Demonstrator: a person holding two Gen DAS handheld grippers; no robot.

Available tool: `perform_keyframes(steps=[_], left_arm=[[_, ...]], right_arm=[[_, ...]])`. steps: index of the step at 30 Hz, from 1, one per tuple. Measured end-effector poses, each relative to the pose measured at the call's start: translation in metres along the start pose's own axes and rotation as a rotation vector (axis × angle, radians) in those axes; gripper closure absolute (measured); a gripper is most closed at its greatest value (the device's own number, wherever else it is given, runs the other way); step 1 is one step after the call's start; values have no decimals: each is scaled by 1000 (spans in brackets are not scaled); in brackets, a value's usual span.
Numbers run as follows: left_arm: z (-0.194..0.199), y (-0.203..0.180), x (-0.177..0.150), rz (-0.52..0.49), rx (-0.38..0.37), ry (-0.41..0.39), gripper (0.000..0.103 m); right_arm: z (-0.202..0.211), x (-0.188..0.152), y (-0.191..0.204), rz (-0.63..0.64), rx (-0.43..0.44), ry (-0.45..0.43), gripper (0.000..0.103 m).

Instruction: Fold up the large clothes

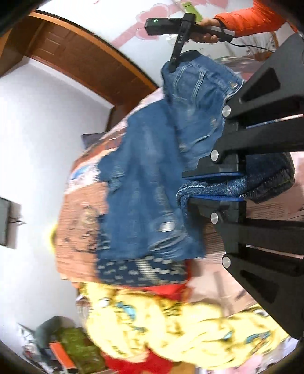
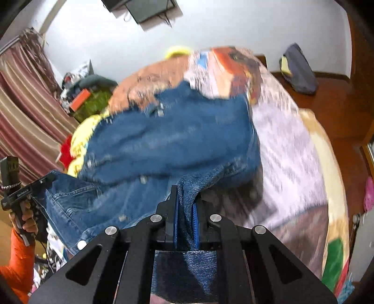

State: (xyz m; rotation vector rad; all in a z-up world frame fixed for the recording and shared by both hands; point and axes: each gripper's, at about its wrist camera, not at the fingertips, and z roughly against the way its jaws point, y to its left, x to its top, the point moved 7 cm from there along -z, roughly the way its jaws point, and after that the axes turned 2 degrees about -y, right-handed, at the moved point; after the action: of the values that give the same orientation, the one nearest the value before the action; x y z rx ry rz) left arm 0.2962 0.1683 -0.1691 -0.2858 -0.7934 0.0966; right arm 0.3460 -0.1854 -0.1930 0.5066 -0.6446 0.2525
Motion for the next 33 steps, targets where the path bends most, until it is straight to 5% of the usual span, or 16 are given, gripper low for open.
perform_keyframes(steps=[6,12,20,28,31,33], left_arm=[[-22,27,70,81,75,-72,92],[-92,77,111,149,182,-44,92],[-191,127,82,195,252,124,87],[-186,105,73,2,296,167,85],[-164,93,79,-10,300,179,73],[-143,82,87,-33,313,124,46]], right_arm=[[-8,68,-12,-45,-2,-95,95],[-66,127,-33,-89,-44,-104,95],[-165,119,-76,-147,-107,51,95],[-160,113,-71,-51,-125,117,91],[-144,117,-64,-19,-146,129,87],[-133,118,-57,14,-165,119,78]])
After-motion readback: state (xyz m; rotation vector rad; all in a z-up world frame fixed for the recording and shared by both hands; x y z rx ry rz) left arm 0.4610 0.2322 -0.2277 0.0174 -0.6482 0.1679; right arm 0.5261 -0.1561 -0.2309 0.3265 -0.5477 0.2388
